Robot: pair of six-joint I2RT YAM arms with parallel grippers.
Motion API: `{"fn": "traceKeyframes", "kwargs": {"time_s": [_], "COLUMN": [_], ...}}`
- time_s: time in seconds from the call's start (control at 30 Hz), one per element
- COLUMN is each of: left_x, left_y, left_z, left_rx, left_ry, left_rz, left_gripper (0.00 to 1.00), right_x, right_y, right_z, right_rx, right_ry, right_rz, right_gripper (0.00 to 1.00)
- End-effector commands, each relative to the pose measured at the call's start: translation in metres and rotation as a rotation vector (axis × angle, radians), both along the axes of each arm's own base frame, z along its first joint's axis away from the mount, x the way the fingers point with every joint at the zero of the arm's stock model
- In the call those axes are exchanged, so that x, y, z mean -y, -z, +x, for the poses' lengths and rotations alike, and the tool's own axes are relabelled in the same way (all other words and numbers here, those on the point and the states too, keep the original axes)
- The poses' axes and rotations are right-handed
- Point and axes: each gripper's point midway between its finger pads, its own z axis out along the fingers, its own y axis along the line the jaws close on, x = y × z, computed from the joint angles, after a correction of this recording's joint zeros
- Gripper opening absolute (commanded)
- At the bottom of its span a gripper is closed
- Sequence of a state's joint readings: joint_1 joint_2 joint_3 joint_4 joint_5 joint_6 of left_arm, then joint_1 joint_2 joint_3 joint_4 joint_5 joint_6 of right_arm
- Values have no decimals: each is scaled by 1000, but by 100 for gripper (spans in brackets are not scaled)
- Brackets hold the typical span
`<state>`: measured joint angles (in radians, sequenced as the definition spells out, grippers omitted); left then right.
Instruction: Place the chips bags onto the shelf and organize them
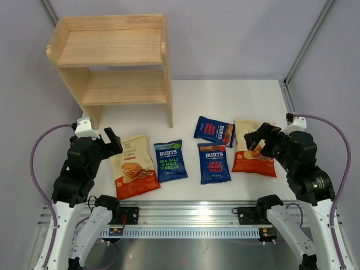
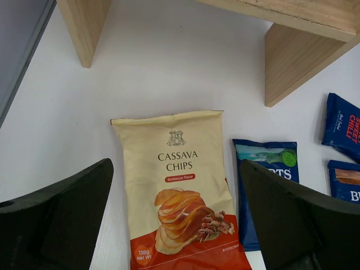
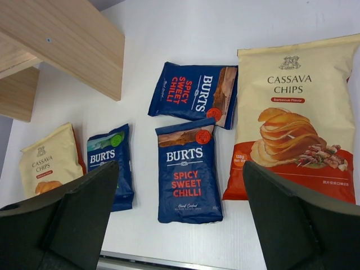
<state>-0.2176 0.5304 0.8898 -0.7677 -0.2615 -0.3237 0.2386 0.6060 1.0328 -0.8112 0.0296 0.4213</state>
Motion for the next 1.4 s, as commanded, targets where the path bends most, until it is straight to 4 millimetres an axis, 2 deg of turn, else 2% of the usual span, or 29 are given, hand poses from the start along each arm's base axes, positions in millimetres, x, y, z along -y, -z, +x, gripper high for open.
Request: {"fn": "traceKeyframes", "kwargs": {"time_s": [0.0,0.07,0.13,0.17,0.2,0.23,0.27,0.33,0.37,0.47,0.53,0.57,0.6,0.63,0.67,0.7,0.77,0.8,0.87,0.9,0.97,1.0,1.03,1.07,1.1,1.17,1.2,1.27,1.37], "left_x": [2,3,5,6,7,7,9,10,11,12,13,14,14,14,14,14,14,15,15,15,16,16,16,17,17,17,17,18,18], "left_y": [-11,-11,-13,-13,-14,-13,-12,-12,-13,-13,-12,-13,-12,-12,-11,-11,-11,-9,-9,-7,-5,-5,-4,-4,-3,-2,-2,-1,-1], "left_z": [5,5,4,4,4,4,5,4,4,4,4,3,3,4,4,4,5,5,6,7,7,7,8,8,8,9,9,10,10], "left_rx": [52,54,62,62,66,62,62,63,65,68,69,71,70,70,65,65,65,58,56,47,42,39,36,37,33,28,28,22,22], "left_ry": [7,16,23,30,35,38,45,51,57,62,71,78,79,77,78,76,76,78,76,78,82,82,82,85,85,85,87,88,89], "left_rz": [-15,-18,-22,-24,-25,-27,-28,-31,-32,-34,-36,-39,-38,-39,-39,-38,-38,-38,-37,-36,-35,-37,-36,-36,-35,-35,-34,-35,-35], "left_gripper": [99,99,99,99,99,99,99,99,99,99,99,99,99,99,99,99,99,99,99,99,99,99,99,99,99,99,99,99,99], "right_x": [-12,-18,-24,-36,-46,-54,-69,-88,-102,-118,-125,-128,-133,-139,-151,-159,-183,-191,-203,-214,-229,-235,-247,-253,-259,-271,-274,-282,-294], "right_y": [-3,7,2,15,5,7,20,20,35,56,80,83,101,107,109,122,124,140,147,160,162,180,175,180,196,194,209,210,233], "right_z": [4,6,9,7,11,13,9,18,13,30,42,47,52,54,53,56,57,58,66,65,73,75,78,81,83,95,97,106,106], "right_rx": [31,17,64,40,96,97,52,69,6,-65,-138,-132,-186,-198,-196,-235,-228,-272,-277,-304,-288,-331,-323,-323,-357,-349,-382,-371,-428], "right_ry": [-64,-81,-97,-147,-185,-219,-283,-364,-423,-470,-461,-471,-471,-488,-521,-529,-577,-576,-570,-580,-594,-594,-625,-641,-643,-665,-659,-662,-680], "right_rz": [13,43,85,132,177,214,279,359,432,486,480,465,453,441,421,412,396,383,371,362,358,343,342,330,317,327,315,312,296], "right_gripper": [99,100,99,100,99,99,99,100,99,95,89,87,86,86,84,83,80,78,76,76,75,76,74,74,73,70,69,67,63]}}
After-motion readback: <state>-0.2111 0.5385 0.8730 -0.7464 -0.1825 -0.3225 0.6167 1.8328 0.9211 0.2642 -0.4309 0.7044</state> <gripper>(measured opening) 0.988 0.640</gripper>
